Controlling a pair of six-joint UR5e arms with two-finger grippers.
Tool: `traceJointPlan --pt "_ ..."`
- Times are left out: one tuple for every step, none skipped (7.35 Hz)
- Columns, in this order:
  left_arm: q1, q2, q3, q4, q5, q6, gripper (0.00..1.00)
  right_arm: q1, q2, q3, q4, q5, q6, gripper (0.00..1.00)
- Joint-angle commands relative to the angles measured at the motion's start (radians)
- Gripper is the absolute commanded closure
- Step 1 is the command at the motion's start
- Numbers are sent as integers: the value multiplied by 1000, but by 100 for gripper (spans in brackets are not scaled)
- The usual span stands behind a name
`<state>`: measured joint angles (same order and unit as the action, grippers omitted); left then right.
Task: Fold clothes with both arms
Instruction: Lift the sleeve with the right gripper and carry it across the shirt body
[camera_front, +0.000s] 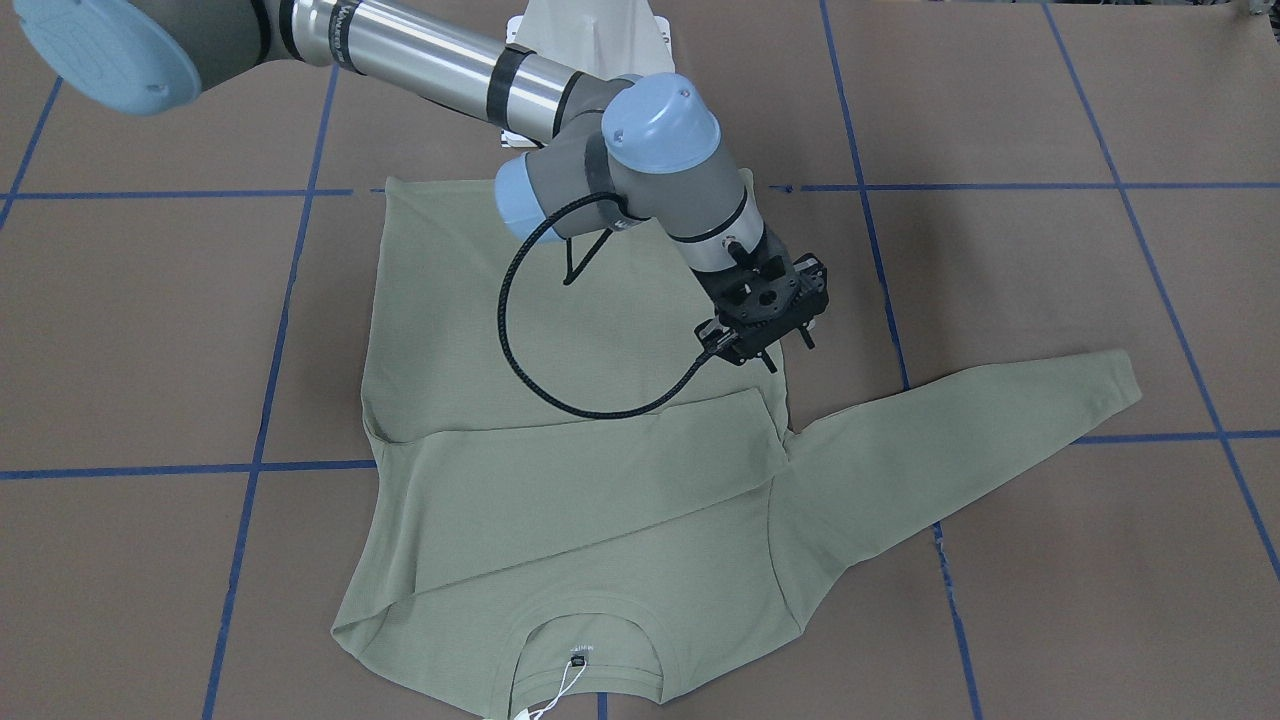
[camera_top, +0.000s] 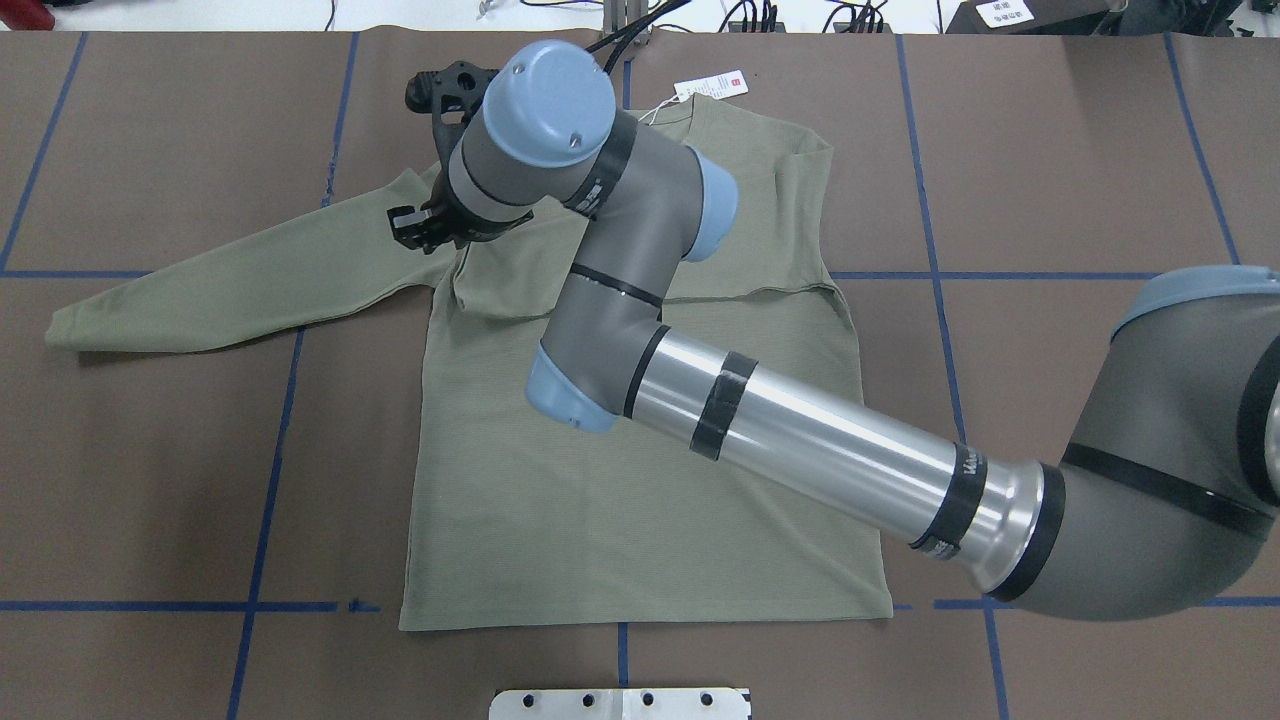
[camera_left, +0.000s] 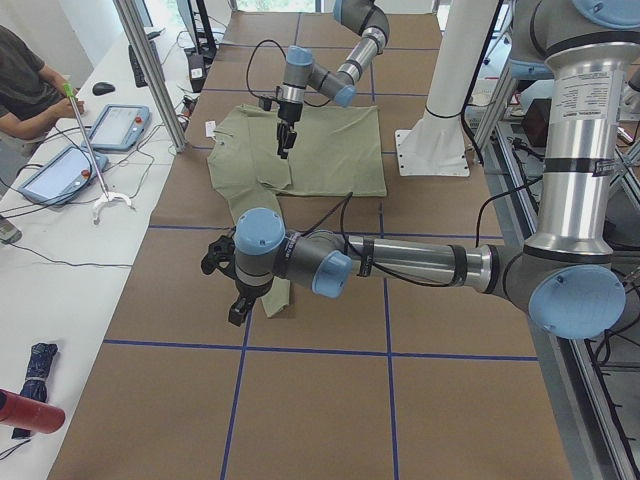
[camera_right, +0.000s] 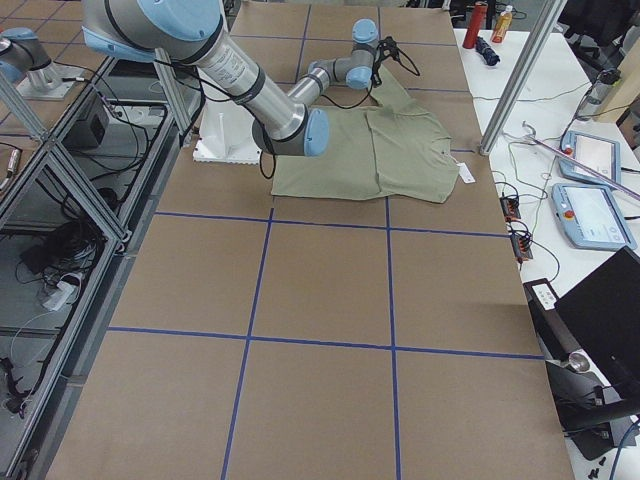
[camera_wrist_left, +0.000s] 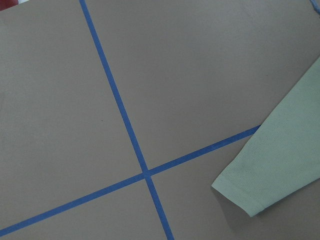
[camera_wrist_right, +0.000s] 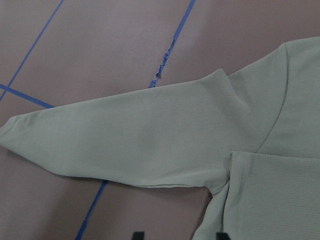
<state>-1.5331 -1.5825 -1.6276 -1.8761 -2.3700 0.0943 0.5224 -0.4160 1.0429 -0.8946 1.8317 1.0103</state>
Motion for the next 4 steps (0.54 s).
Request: traceJointPlan --pt "-1 1 -1 0 0 -1 0 -35 5 -9 17 -65 136 0" --pt "1 -1 2 0 2 -2 0 -29 0 -7 -3 -68 149 0" --pt "4 -2 5 -6 9 -2 0 -10 3 23 -83 -57 157 0" --pt "10 -5 9 -23 11 -68 0 25 -3 113 -278 -7 160 0"
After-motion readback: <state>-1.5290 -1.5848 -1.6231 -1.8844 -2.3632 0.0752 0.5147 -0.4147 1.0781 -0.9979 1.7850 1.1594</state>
